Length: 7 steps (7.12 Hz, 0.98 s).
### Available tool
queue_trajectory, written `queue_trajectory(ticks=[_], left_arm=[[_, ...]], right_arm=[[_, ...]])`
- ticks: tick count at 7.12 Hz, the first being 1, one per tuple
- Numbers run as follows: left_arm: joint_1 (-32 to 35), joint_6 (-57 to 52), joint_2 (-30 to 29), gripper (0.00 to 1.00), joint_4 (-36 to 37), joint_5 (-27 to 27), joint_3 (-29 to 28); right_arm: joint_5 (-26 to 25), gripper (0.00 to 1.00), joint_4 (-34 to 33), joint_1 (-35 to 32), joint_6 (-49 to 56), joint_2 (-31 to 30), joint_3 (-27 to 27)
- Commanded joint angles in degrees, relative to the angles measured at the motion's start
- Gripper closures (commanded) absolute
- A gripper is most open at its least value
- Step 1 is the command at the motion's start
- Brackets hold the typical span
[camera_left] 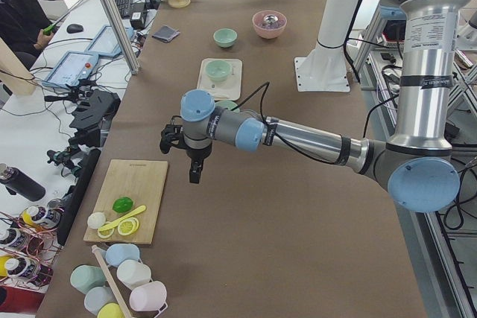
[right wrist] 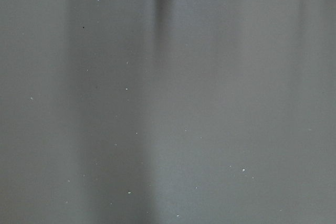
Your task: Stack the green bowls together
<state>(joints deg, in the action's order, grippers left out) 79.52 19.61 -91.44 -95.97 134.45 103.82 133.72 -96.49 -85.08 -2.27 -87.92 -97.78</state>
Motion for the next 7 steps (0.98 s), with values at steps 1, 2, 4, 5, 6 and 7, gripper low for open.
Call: queue_trajectory(ticks=[1,2,4,5,6,7], left_arm=[[-10.1,18.4,-5.4,0.02,-3.2,-0.4,1.7],[-14.5,23.0,-6.9,0.02,-6.0,-3.0,1.1],[-23.5,34.1,-10.9,0.02,-11.1,-9.6,-1.8],[-26.7,38.5,-12.8,0.02,-13.9,-12.7,-3.9],[-29.7,40.7,-13.1,0.02,-16.0,-15.6,-5.2],[-31.1,40.7,-13.1,0.02,-16.9,-16.3,-6.2]], right_arm=[[0.3,0.00,0.1,0.0,-0.2,0.1,0.0],[0.7,0.00,0.1,0.8,-0.3,0.3,-0.1],[0.3,0.00,-0.4,2.8,-0.1,1.8,0.5],[0.3,0.00,0.1,3.1,-0.2,1.9,0.5],[0.1,0.00,0.1,3.7,-0.1,1.9,0.5],[0.1,0.00,0.1,4.0,-0.2,1.9,0.4]])
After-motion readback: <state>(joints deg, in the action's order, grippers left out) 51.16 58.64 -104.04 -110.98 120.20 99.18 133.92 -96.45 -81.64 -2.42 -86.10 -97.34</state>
